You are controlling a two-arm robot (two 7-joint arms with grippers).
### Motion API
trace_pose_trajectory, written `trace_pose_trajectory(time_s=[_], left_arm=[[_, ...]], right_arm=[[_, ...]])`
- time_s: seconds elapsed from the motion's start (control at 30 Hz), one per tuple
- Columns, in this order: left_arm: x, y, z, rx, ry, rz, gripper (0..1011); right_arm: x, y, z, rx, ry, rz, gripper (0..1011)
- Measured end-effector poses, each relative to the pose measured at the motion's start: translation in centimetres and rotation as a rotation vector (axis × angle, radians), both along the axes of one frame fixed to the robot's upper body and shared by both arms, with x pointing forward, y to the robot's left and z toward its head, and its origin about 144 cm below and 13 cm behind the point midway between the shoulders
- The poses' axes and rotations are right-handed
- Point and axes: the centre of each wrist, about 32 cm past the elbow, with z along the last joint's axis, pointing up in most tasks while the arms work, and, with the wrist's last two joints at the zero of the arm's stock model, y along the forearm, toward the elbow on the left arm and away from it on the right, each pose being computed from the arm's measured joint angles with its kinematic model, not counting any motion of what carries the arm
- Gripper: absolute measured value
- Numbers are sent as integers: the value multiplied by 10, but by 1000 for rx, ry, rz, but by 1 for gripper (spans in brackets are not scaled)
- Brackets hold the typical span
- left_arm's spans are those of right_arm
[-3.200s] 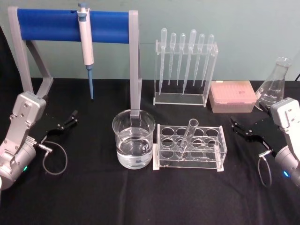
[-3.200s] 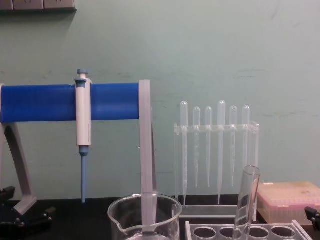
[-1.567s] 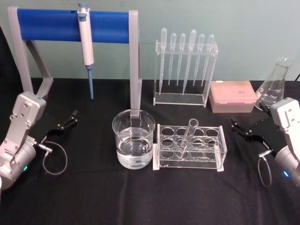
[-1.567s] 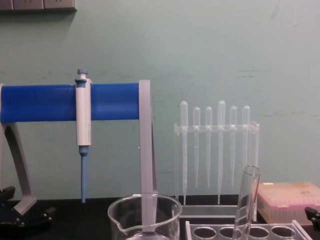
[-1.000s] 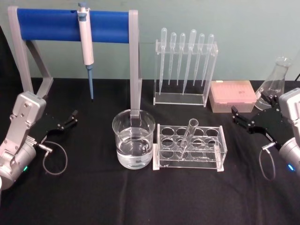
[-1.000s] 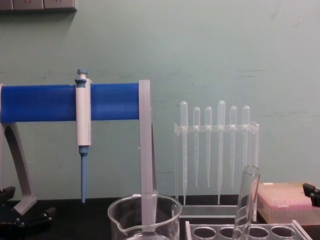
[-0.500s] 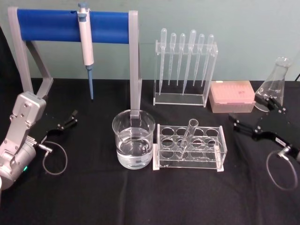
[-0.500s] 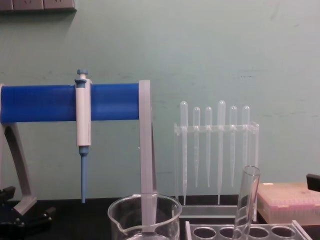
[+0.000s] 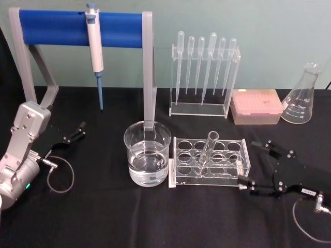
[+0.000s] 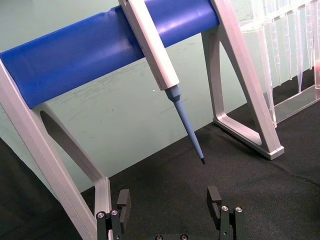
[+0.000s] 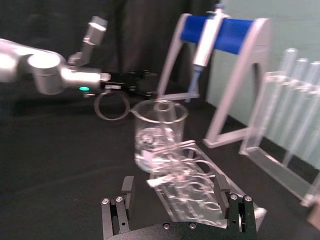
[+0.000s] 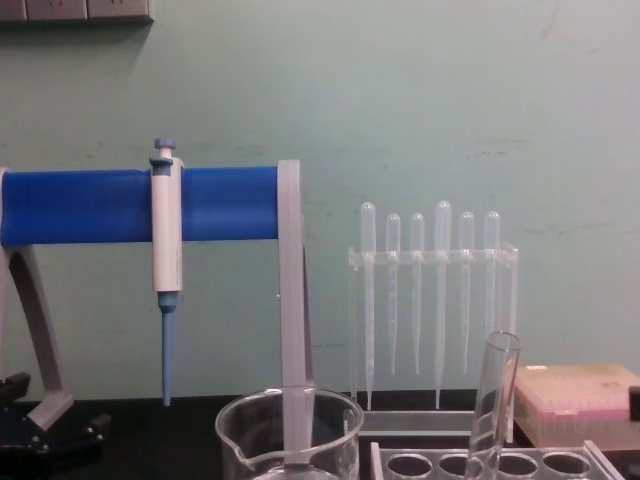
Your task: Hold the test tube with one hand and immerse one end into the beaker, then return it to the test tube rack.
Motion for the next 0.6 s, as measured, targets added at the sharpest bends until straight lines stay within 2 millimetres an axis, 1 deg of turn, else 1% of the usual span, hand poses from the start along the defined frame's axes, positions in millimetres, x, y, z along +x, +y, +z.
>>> trace_pose_trajectory(time_s=[0.2,0.37,0.6], left_arm=[[0,0,0,0,0,0,1000],[0,0,0,0,0,0,1000],[0,0,0,0,0,0,1000]], right_arm=[[6,2,-6,18,0,58,1002],[12,6,-5,21,-8,70,1002],[21,22,0,12,-41,98,1002]])
